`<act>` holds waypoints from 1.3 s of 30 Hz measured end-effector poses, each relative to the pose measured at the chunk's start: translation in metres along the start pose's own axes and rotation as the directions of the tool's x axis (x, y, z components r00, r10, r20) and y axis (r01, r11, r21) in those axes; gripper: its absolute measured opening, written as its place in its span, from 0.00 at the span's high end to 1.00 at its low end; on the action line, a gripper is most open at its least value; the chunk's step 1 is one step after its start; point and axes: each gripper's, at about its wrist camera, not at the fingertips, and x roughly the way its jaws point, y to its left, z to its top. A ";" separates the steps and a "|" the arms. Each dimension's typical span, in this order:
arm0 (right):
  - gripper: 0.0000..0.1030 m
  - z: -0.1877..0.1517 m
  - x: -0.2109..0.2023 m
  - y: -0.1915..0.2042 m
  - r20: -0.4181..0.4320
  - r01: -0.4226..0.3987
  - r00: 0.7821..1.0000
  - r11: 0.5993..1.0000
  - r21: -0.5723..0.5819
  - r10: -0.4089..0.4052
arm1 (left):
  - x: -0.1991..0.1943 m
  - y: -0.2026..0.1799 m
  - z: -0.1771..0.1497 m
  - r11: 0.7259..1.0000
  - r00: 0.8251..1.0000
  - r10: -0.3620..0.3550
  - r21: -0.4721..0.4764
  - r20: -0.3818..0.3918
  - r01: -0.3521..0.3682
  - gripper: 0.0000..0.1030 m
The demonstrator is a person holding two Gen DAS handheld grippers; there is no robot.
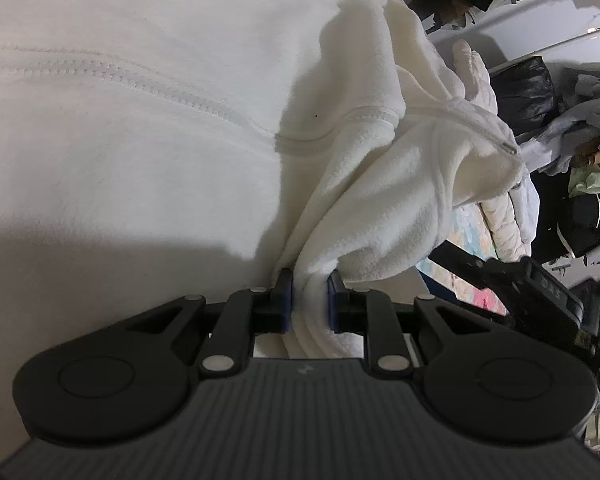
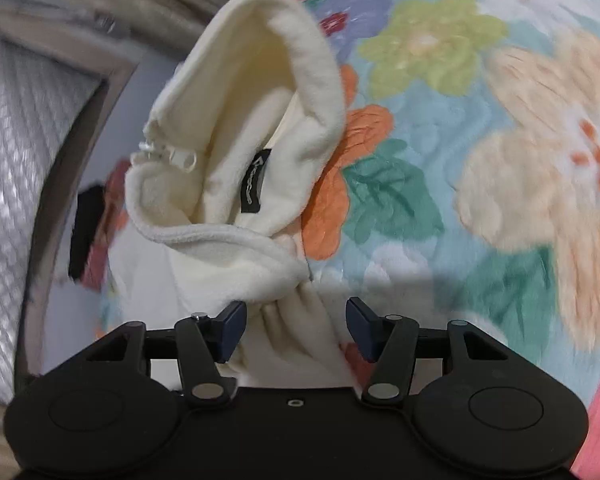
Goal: Fold clothes
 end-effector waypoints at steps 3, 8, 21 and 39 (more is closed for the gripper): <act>0.41 -0.005 -0.009 0.001 0.051 -0.013 0.999 1.000 0.021 0.012 | 0.001 0.005 0.002 0.999 1.000 -0.023 -0.031 -0.010 0.022 0.82; 0.41 -0.001 -0.029 0.016 0.124 -0.007 0.992 1.000 0.015 0.005 | 0.006 0.013 0.006 0.994 0.998 -0.064 -0.091 -0.026 0.061 0.82; 0.65 0.017 0.033 0.035 0.141 0.064 0.989 0.986 -0.153 -0.042 | 0.013 0.013 0.007 0.994 0.997 -0.076 -0.084 -0.029 0.074 0.82; 0.91 0.075 -0.070 0.037 0.628 0.683 0.713 0.513 -0.520 -0.312 | -0.005 -0.031 0.012 0.989 0.984 -0.102 0.117 0.146 0.085 0.49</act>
